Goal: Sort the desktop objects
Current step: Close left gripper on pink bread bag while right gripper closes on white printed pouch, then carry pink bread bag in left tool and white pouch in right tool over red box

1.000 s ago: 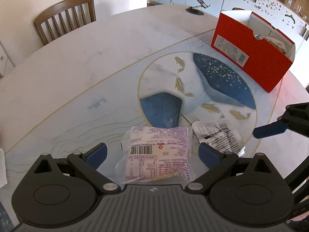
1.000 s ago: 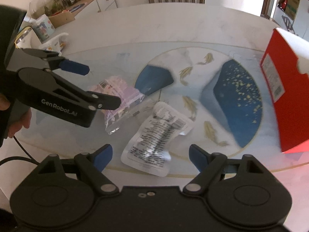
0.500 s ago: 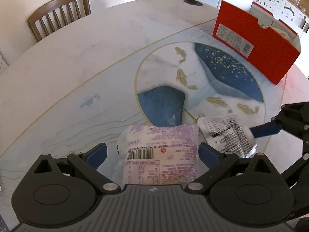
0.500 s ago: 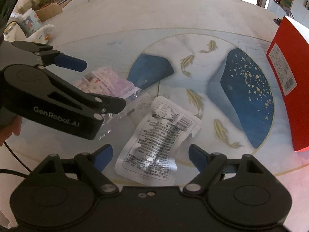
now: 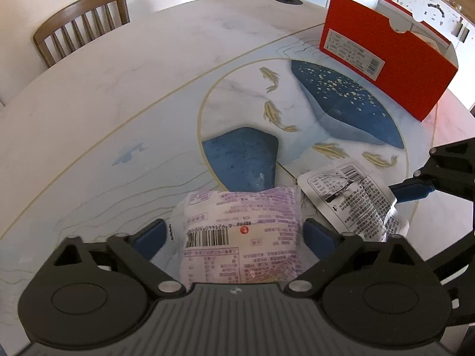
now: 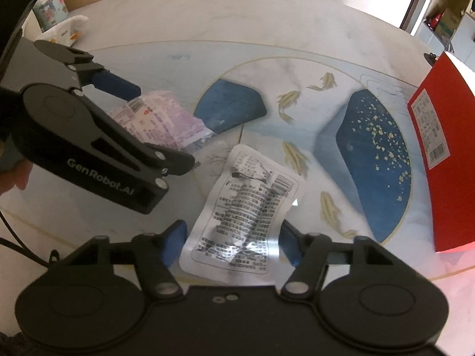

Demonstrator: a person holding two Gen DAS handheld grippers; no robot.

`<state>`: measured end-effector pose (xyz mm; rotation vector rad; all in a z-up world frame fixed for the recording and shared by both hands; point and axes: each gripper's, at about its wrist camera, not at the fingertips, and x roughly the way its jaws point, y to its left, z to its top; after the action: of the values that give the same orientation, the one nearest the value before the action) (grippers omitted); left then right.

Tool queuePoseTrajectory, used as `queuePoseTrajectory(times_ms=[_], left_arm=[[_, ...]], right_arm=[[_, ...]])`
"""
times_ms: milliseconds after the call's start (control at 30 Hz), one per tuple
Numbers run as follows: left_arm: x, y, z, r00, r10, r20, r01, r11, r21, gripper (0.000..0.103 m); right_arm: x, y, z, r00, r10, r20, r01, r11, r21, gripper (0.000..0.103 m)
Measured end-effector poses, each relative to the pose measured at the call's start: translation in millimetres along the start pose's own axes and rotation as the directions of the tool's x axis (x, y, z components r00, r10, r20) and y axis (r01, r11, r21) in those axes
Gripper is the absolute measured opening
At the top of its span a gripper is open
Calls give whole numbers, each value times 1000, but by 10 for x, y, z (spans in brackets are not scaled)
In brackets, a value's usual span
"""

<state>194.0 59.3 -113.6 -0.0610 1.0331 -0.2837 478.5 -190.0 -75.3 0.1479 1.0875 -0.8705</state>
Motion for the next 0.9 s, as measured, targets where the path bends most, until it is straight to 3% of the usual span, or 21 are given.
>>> queuePoseTrajectory(times_ms=[133,367,900], left_arm=[[-14,-12,-10,1000,-5,4,5,1000,-5,91],[-50,-12,-12,999,-32,10,32,999,-32,70],[-236,-131,22,998,-57,41,60,996,-71,66]], right_arm=[[-12,-25,-8,1000,3,-4,-3,1000,2,63],[-55,-118,-29,1000,16,-7,-15,999,28,61],[-302,-362,-129,999,31,26,-33,997,76,57]])
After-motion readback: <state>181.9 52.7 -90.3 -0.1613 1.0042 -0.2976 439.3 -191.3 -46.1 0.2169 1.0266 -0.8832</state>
